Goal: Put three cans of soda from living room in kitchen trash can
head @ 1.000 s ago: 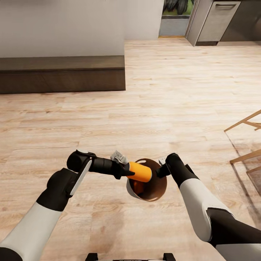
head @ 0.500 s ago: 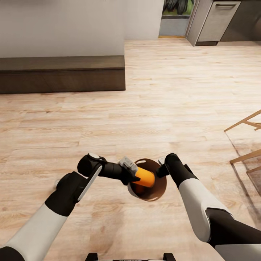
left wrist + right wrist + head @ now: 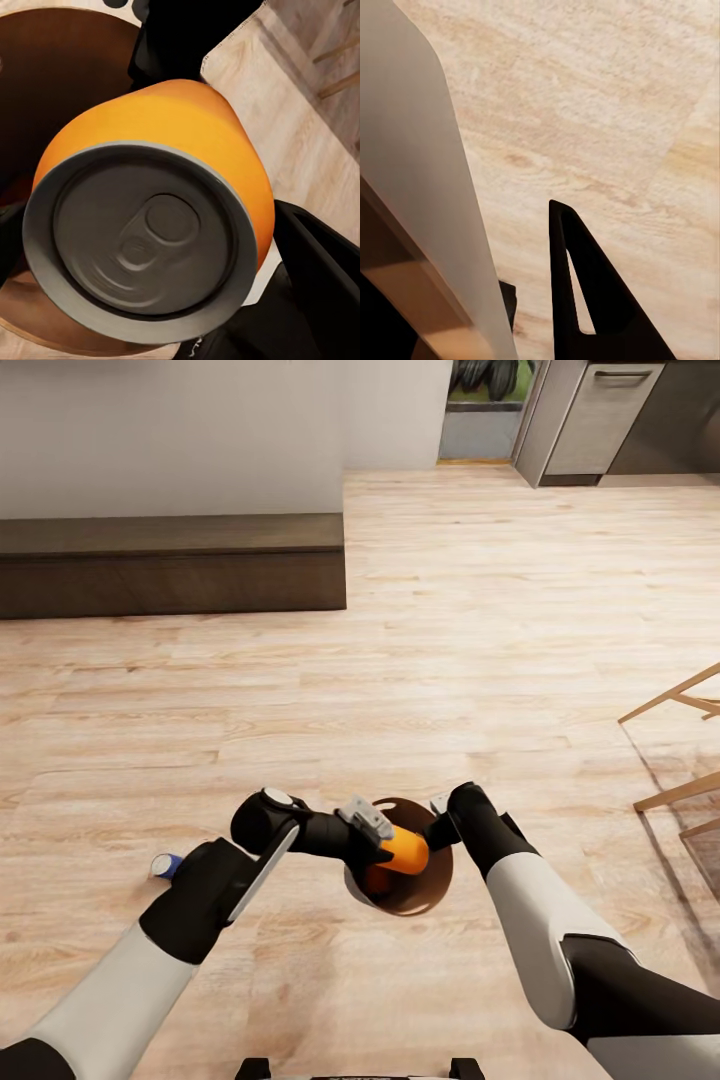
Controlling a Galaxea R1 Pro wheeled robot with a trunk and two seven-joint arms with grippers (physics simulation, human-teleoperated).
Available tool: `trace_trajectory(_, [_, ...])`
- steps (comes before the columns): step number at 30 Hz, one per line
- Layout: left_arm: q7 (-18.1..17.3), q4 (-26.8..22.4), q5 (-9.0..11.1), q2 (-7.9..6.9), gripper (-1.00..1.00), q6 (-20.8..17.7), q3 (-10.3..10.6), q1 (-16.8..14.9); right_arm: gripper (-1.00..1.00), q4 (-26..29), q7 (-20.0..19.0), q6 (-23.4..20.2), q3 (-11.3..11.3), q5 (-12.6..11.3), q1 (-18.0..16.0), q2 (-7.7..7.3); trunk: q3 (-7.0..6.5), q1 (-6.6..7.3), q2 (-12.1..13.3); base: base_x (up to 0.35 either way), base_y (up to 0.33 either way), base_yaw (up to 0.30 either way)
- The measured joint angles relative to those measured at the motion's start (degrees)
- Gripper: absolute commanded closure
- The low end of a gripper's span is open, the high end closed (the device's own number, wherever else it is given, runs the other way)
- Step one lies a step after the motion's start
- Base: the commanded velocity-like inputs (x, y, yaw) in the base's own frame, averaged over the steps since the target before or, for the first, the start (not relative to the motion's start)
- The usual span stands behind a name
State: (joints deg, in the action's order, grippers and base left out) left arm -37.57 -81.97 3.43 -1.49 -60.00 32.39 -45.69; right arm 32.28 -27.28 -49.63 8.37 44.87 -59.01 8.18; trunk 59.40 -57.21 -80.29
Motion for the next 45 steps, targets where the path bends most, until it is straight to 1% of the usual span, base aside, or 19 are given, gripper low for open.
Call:
trace_trajectory(3, [1.0,0.3,-0.1,0.28,1.00,0.0,1.1,0.0,1.00,0.0,0.0,0.0,0.0,-0.2,0.0,0.10,0.00,0.00,0.0,0.000,0.000,0.000])
trace_trajectory(5, [1.8,0.4,-0.1,0.88,1.00,0.0,1.8,0.0,1.00,0.0,0.0,0.0,0.0,-0.1,0.0,0.13,0.00,0.00,0.0,0.000,0.000,0.000])
trace_trajectory(7, [3.6,0.5,-0.1,1.19,1.00,0.0,3.4,0.0,1.00,0.0,0.0,0.0,0.0,0.0,0.0,0.15,0.00,0.00,0.0,0.000,0.000,0.000])
trace_trajectory(8, [4.9,0.6,-0.2,1.29,1.00,0.0,4.6,0.0,1.00,0.0,0.1,0.0,0.0,-0.1,0.0,0.15,0.00,0.00,0.0,0.000,0.000,0.000])
trace_trajectory(13, [7.0,0.6,-0.4,1.38,1.00,0.0,5.8,0.0,1.00,0.0,0.0,0.0,0.0,-0.1,0.0,0.20,0.00,0.00,0.0,0.000,0.000,0.000])
trace_trajectory(14, [7.2,0.6,-0.6,1.37,1.00,0.0,5.9,0.0,1.00,0.0,0.0,0.0,0.0,-0.1,0.0,0.21,0.00,0.00,0.0,0.000,0.000,0.000])
trace_trajectory(15, [7.9,0.6,-1.6,1.35,1.00,0.1,6.0,0.0,1.00,0.0,0.1,0.0,0.0,-0.2,0.0,0.22,0.00,0.00,0.0,0.000,0.000,0.000])
trace_trajectory(17, [8.4,0.6,-2.7,1.37,1.00,0.0,6.0,0.0,1.00,0.0,0.0,0.0,0.0,-0.1,0.0,0.23,0.00,0.00,0.0,0.000,0.000,0.000])
trace_trajectory(19, [9.1,0.9,-6.0,1.39,1.00,0.1,6.1,0.1,1.00,0.0,0.0,0.0,0.0,0.0,0.1,0.23,0.00,0.00,0.0,0.000,0.000,0.000])
trace_trajectory(22, [9.4,1.8,-8.1,1.40,1.00,0.0,6.2,0.1,1.00,0.0,0.1,0.0,0.0,-0.1,0.1,0.29,0.00,0.00,0.0,0.000,0.000,0.000])
trace_trajectory(24, [9.5,2.5,-8.8,1.40,1.00,0.0,6.2,0.1,1.00,0.0,0.0,0.0,0.0,-0.2,0.0,0.31,0.00,0.00,0.0,0.000,0.000,0.000])
trace_trajectory(26, [9.6,3.6,-9.1,1.46,1.00,0.0,6.2,0.2,1.00,0.0,0.0,0.0,0.0,-0.1,0.0,0.32,0.00,0.00,0.0,0.000,0.000,0.000])
trace_trajectory(29, [10.3,6.2,-9.3,2.62,1.00,0.0,6.2,0.2,1.00,0.0,0.1,0.0,0.0,-0.1,0.0,0.33,0.00,0.00,0.0,0.000,0.000,0.000])
trace_trajectory(32, [10.9,7.5,-9.3,3.53,1.00,0.0,6.2,0.2,1.00,0.0,0.0,0.0,-0.1,-0.1,0.0,0.38,0.00,0.00,0.0,0.000,0.000,0.000])
trace_trajectory(34, [11.2,7.8,-9.4,3.84,1.00,0.0,6.2,0.2,1.00,0.0,0.0,0.0,0.0,-0.1,0.0,0.36,0.00,0.00,0.0,0.000,0.000,0.000])
trace_trajectory(45, [11.5,8.1,-9.4,4.12,1.00,0.0,6.2,0.1,1.00,0.0,0.0,0.0,0.0,0.0,0.0,0.35,0.00,0.00,0.0,0.000,0.000,0.000])
